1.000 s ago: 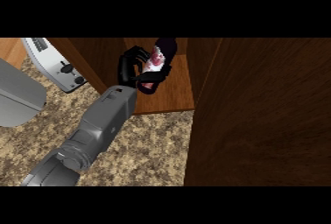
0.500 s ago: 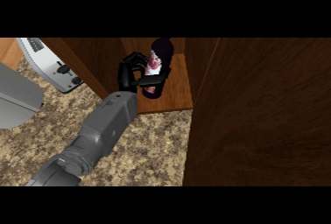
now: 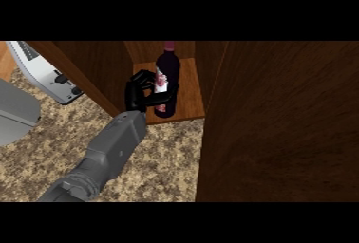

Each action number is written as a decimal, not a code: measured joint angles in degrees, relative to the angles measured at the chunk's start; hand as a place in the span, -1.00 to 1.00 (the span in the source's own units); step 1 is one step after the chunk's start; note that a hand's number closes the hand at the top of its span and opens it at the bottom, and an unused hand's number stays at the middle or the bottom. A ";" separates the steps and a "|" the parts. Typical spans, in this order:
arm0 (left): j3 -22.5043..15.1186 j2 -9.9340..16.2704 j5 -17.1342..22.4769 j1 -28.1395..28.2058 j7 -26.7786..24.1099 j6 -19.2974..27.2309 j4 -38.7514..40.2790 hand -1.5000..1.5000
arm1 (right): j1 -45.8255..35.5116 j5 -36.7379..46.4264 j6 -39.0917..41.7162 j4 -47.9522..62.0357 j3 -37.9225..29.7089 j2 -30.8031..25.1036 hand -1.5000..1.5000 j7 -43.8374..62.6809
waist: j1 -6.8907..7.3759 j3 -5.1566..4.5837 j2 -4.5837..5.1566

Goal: Pick up the wine, place it into the cabinet and close the cabinet

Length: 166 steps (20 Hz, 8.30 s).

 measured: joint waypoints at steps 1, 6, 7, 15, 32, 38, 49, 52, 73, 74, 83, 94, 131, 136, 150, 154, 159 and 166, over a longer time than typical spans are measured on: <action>0.02 -0.01 0.34 0.34 -0.28 -0.17 -0.08 1.00 | 0.07 -0.06 0.16 0.07 0.09 0.08 -1.00 -0.13 | -0.28 0.00 -0.01; -0.36 -0.04 1.56 3.64 -1.19 -3.06 0.15 1.00 | -0.56 -0.66 0.43 0.35 0.10 0.23 -1.00 -0.22 | -0.93 -0.06 -0.08; -0.56 -0.05 1.78 4.49 -1.50 -3.52 0.18 1.00 | -0.22 -0.67 0.51 0.32 0.42 0.45 -1.00 -0.40 | -1.05 -0.06 -0.12; -1.98 0.03 3.08 5.98 -1.84 -2.17 0.17 1.00 | 0.22 -0.92 1.06 0.31 1.36 1.17 -1.00 -1.05 | -2.66 -0.09 -0.07; -4.60 -0.05 6.21 2.01 -0.04 3.29 -2.06 1.00 | 1.09 -3.04 1.87 0.96 -0.56 1.13 -1.00 -1.44 | -3.36 -0.04 0.07; -5.06 -0.05 7.14 -2.04 2.10 5.90 -2.05 1.00 | 1.34 -3.24 2.03 1.23 -1.29 1.05 -1.00 -2.01 | -2.66 0.00 0.19; -4.45 -0.06 8.34 -7.49 6.70 8.17 -0.08 1.00 | 3.20 -3.93 3.12 1.26 -2.52 0.51 -1.00 -3.24 | -1.58 0.08 0.60; -4.01 -0.05 8.65 -8.44 7.65 8.44 0.50 1.00 | 3.37 -3.92 3.41 1.41 -2.53 0.44 -1.00 -3.65 | -1.43 0.08 0.79; -13.45 4.95 -1.84 -8.72 10.34 22.27 4.39 1.00 | 3.73 -4.44 4.61 1.27 -3.17 0.11 -1.00 -4.49 | -1.98 0.24 1.49; -13.61 4.99 -2.02 -8.70 10.58 22.62 4.28 1.00 | 3.56 -4.44 4.64 1.28 -2.92 0.13 -1.00 -4.47 | -2.05 0.20 1.56; -14.58 5.17 -3.16 -8.09 13.11 21.71 3.96 -1.00 | 3.66 -4.56 4.92 1.30 -2.62 0.47 -1.00 -5.25 | -2.32 0.18 1.63; -14.17 5.10 -2.84 -8.04 12.96 19.64 3.40 -1.00 | 3.48 -4.53 4.98 1.32 -2.07 0.33 -1.00 -5.00 | -2.01 -0.02 1.66; -18.03 0.06 -3.93 2.70 14.65 -7.41 -34.93 -1.00 | 3.52 -1.89 -1.75 0.07 -2.72 -3.75 -1.00 0.92 | 8.73 0.18 -3.12; -25.13 -0.02 -3.42 10.85 20.15 0.14 -50.94 -1.00 | 2.52 -1.41 -2.68 0.12 -1.74 -4.13 -1.00 1.42 | 8.60 0.18 -3.09; -40.53 0.76 -7.92 32.19 26.13 21.94 -83.92 1.00 | -0.42 0.47 -4.70 -0.25 -0.43 -5.42 -1.00 2.70 | 8.05 0.22 -2.55; -44.21 2.66 -9.72 39.39 26.29 23.40 -92.82 1.00 | 0.17 0.93 -4.69 -0.11 0.36 -5.12 -1.00 1.79 | 8.06 0.20 -2.49; -47.29 8.69 -10.18 47.92 25.27 19.63 -101.27 1.00 | 0.40 2.49 -5.67 -0.94 2.14 -5.23 -1.00 2.89 | 7.89 0.16 -2.46; -46.83 18.64 -8.56 56.79 23.46 13.45 -111.17 1.00 | -0.03 0.97 -2.34 -0.77 5.72 -5.12 1.00 2.30 | 8.09 0.32 -2.43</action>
